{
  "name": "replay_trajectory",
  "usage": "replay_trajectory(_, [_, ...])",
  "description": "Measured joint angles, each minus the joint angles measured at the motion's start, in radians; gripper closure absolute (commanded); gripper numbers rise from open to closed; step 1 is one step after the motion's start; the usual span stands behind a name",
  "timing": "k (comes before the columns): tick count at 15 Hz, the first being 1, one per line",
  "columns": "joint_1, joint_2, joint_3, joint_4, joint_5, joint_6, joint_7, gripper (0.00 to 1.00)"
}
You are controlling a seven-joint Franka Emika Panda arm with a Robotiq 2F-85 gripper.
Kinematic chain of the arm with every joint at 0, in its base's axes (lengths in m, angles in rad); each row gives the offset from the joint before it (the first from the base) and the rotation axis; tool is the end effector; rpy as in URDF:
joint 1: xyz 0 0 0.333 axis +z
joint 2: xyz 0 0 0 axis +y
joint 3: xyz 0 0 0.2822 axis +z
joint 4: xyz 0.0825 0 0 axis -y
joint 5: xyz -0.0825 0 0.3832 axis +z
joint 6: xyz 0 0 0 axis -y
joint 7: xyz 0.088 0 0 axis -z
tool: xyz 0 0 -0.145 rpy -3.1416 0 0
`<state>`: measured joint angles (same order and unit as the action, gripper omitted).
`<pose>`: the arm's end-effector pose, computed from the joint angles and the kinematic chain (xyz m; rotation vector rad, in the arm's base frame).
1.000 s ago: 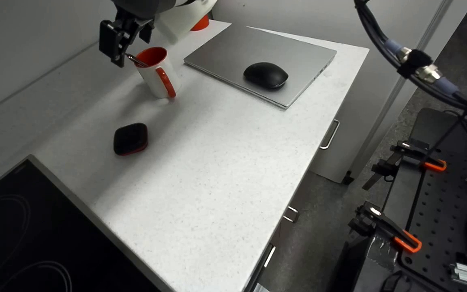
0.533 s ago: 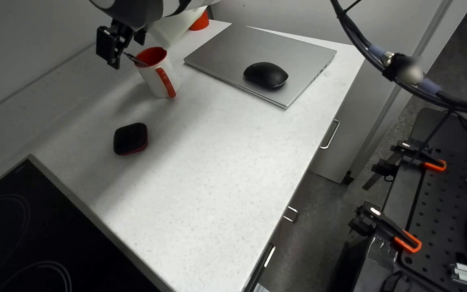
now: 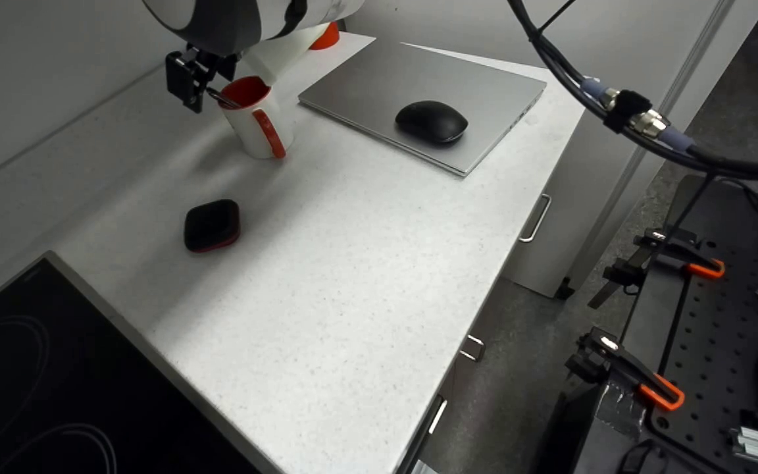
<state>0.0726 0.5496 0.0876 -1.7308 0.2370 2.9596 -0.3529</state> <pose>0.7147 0.0940 0.2853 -2.8466 -0.3807 -1.0246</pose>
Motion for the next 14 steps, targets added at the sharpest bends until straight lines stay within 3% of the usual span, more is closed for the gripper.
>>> replay_trajectory(6, [-0.016, 0.011, 0.003, 0.019, 0.000, 0.000, -0.001, 0.97])
replay_trajectory(8, [-0.022, 0.016, 0.007, 0.023, 0.000, 0.000, -0.001, 1.00])
replay_trajectory(14, [-0.033, 0.015, 0.012, 0.027, 0.000, 0.001, -0.001, 0.97])
